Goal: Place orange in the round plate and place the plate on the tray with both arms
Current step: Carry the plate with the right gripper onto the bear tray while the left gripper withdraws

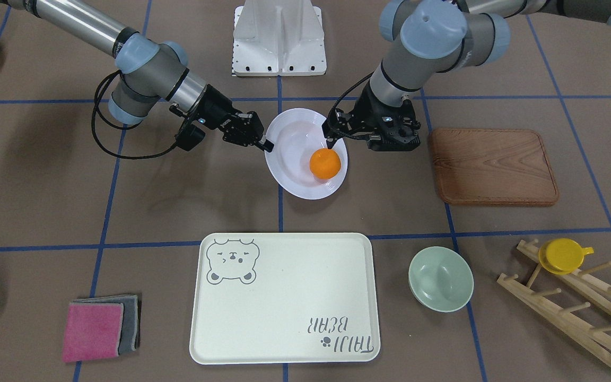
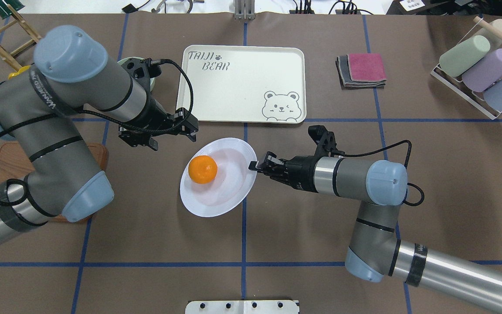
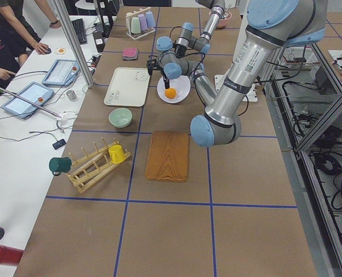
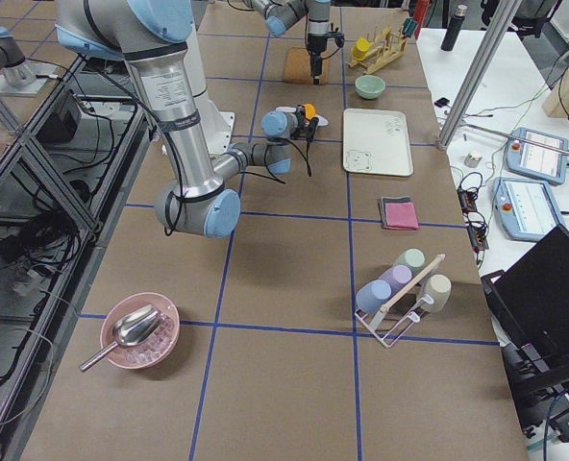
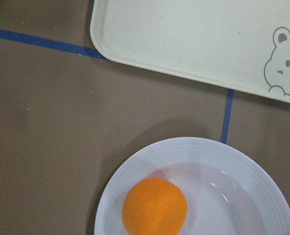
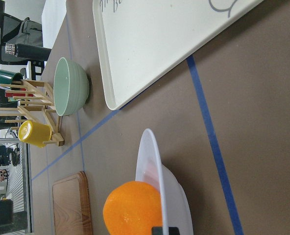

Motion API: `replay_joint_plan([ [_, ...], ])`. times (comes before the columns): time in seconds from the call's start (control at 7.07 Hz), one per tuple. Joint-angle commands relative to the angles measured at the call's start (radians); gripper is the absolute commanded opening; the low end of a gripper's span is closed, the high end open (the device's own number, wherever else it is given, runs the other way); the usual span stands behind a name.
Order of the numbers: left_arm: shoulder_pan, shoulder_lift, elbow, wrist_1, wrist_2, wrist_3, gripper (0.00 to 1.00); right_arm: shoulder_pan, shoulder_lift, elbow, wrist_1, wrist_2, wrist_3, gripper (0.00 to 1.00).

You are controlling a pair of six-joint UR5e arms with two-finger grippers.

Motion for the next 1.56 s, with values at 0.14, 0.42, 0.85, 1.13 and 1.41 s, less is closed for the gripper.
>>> replay_joint_plan([
  [0.14,-0.067,0.035,-0.087,0.143,0.000,0.187,0.98,0.067,0.047,0.001,0.002,-0.009,0.120,0.00],
  [0.42,-0.117,0.083,-0.092,0.144,0.003,0.312,0.98,0.094,0.077,-0.007,-0.001,-0.134,0.223,0.00],
  [0.85,-0.184,0.138,-0.058,0.142,0.003,0.493,0.97,0.095,0.154,-0.128,-0.006,-0.373,0.328,0.00],
  [1.13,-0.190,0.140,-0.037,0.138,0.052,0.519,0.97,0.095,0.215,-0.279,-0.010,-0.475,0.331,0.00],
  [1.41,-0.192,0.140,-0.034,0.136,0.052,0.529,0.97,0.095,0.233,-0.315,-0.117,-0.538,0.416,0.00],
])
